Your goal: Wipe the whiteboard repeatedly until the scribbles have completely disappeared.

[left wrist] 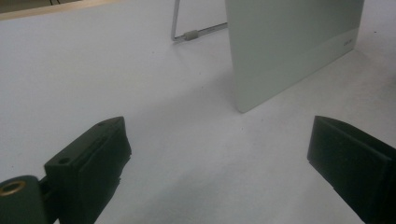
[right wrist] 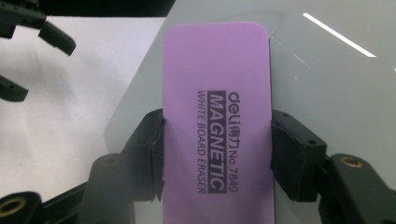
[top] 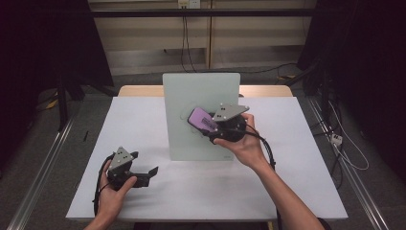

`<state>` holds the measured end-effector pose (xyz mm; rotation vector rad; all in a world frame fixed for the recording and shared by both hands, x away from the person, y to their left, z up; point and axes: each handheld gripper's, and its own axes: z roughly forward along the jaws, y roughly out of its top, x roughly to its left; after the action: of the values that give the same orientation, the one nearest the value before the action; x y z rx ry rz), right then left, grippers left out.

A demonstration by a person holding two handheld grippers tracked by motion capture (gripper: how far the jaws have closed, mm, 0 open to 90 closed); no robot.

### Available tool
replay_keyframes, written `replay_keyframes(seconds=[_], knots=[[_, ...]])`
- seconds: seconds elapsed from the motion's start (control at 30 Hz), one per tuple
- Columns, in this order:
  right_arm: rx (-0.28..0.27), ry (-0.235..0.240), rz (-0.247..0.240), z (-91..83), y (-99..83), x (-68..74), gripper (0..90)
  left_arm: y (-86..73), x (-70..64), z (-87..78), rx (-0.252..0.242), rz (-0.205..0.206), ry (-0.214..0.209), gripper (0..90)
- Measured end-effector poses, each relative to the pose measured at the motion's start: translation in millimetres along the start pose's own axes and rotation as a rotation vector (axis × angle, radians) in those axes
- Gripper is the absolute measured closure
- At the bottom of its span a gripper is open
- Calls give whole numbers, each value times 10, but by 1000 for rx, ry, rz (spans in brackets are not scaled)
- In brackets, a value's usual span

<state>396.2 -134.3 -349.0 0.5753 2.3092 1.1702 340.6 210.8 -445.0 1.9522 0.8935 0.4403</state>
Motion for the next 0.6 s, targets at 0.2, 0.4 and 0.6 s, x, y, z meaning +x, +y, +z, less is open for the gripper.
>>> replay_keyframes(seconds=[0.2, 0.4, 0.6], knots=[[13, 18, 5, 27, -1, 16, 423, -2, 7, 8, 0, 0, -4, 53], [-6, 8, 10, 3, 115, -50, 422, -2, 8, 8, 3, -1, -3, 53], [-46, -20, 28, -38, 291, -143, 422, -1, 13, 1, 1, -1, -2, 53]])
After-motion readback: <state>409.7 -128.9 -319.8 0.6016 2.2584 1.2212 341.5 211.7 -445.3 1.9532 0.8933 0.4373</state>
